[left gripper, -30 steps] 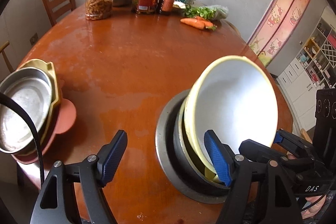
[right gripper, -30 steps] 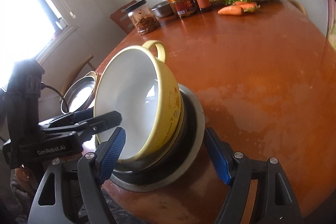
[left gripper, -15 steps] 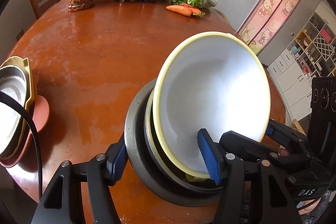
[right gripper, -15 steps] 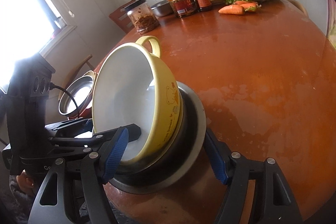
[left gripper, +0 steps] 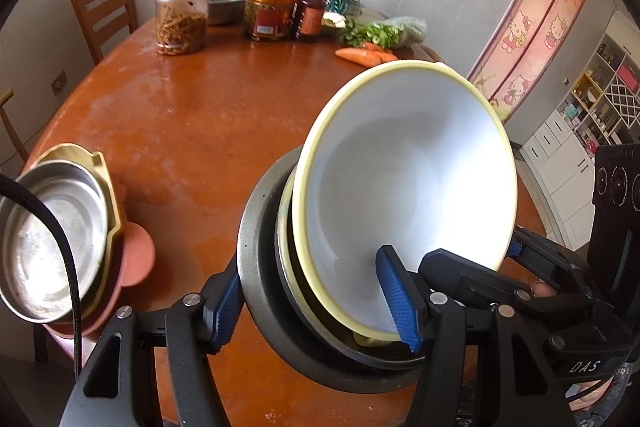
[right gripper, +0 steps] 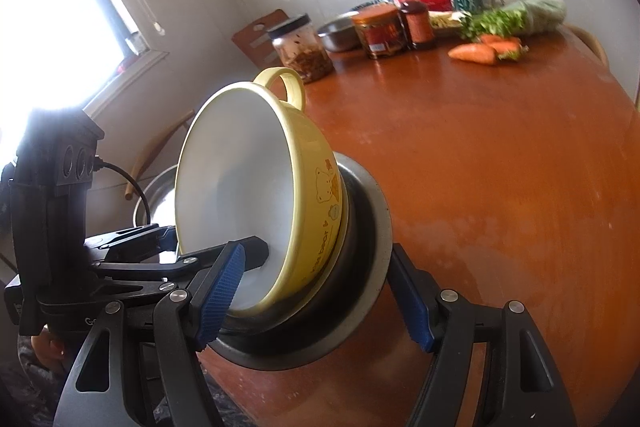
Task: Organize plates and bowls
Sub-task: 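Grasp the rim of the nested basin stack with both tools, then lift the basin stack with both tools and carry it over the dish stack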
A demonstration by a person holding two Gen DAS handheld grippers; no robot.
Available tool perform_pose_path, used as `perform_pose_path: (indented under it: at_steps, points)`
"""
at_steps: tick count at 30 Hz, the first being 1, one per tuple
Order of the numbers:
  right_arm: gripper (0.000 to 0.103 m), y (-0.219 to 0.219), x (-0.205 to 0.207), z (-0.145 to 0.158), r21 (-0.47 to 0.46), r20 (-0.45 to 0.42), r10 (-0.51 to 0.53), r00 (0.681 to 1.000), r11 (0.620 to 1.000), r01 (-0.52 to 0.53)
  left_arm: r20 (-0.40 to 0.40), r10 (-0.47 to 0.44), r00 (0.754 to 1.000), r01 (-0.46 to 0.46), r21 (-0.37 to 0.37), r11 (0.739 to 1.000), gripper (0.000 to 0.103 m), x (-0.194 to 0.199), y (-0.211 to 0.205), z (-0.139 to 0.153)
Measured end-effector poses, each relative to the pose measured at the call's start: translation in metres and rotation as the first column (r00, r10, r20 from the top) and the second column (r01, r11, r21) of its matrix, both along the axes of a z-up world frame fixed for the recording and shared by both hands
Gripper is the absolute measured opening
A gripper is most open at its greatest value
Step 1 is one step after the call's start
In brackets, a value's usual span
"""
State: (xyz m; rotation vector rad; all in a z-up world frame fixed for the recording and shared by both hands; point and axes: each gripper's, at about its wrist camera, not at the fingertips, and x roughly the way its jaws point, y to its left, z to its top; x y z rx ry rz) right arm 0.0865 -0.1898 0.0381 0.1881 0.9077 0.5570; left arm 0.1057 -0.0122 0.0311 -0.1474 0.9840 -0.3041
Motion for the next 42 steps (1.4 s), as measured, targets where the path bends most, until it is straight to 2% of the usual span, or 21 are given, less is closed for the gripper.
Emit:
perform_pose_path:
  at_steps: [18,42]
  points:
    - [0.074,0.068,0.024,0.034,0.001,0.071,0.128,0.989,0.992,-0.129,0.073,0.130,0.989,-0.131,0.011,0.991,0.062,-0.007,0.071,0.036]
    - [0.074,0.197,0.056,0.046,-0.031,0.100,0.339,0.936,0.941,-0.337,0.103,0.311,0.945,-0.313,0.011,0.950,0.062,-0.016,0.182,0.048]
